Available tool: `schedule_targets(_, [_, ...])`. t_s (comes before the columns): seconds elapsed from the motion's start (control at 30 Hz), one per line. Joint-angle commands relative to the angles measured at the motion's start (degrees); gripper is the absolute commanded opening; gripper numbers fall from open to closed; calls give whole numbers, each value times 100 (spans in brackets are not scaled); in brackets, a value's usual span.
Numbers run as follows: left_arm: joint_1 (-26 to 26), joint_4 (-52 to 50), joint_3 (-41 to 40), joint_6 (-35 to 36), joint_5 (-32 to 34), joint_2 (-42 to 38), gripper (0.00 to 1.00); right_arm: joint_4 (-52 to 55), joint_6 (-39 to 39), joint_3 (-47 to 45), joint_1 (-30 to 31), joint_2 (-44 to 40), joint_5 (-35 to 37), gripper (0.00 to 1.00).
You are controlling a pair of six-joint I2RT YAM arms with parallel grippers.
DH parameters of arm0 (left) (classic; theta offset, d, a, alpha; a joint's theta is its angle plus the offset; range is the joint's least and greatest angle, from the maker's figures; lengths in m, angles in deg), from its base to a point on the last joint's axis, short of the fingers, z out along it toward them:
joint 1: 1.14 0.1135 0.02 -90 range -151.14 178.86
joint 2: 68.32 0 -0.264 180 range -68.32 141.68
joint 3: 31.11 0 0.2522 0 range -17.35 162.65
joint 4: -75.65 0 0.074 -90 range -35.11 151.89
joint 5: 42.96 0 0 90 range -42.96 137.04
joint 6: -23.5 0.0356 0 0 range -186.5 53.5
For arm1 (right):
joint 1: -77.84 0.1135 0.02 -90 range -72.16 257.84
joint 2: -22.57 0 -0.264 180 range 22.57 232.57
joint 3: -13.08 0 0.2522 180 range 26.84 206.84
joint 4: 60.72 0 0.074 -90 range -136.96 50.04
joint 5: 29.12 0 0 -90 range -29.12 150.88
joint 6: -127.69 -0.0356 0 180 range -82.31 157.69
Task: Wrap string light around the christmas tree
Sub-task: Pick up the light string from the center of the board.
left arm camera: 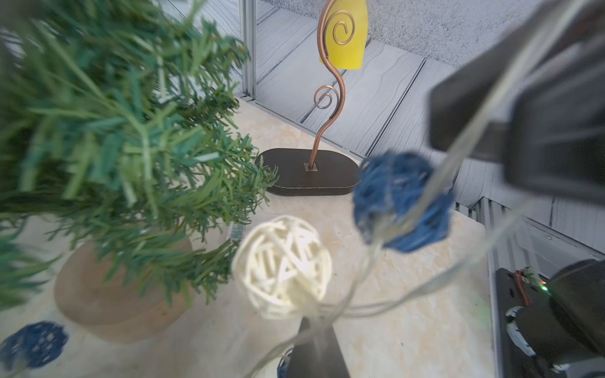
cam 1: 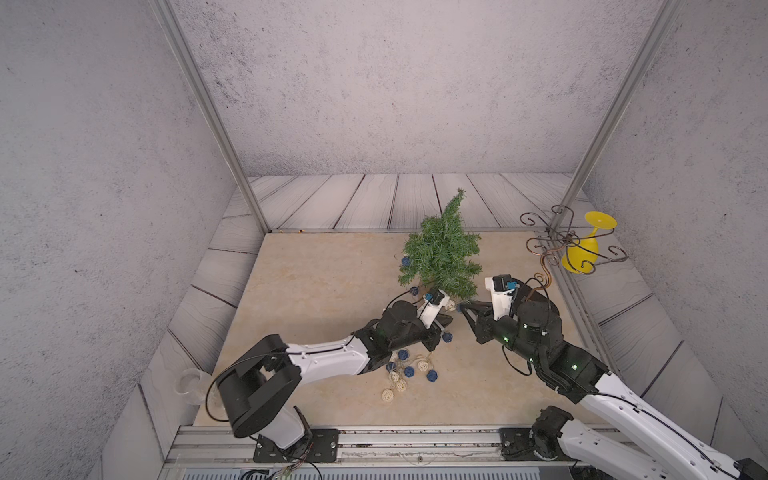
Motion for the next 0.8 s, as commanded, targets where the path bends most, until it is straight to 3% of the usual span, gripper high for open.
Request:
schedule_targets(0.0, [-16,-1066,6,225,-34,-937,0,-277,176,-217,-20,-176,61,47])
schedule_targets(0.2, [-14,-3166,226,670,-279,-2446,0,-826,615,-564,-17,-356,-153,57])
schedule_targets(0.3, [-19,-3690,159,650,-437,-3084,0,-949,818,-606,-23,-378,-188,64])
schedule_targets(0.43, [-17,-3724,-173,410,-665,-3752,0,-1394,1325,-629,-21,44,-1081,71])
schedule_targets(0.67, [-19,-3845,-457,298,-778,-4293,0,-2686,2110,-677,49,1571,-2659,70])
schedule_targets(0.77, [-6,-3874,-509,346,-763,-4353,0,-3192,2557,-777,192,1942,-2836,71])
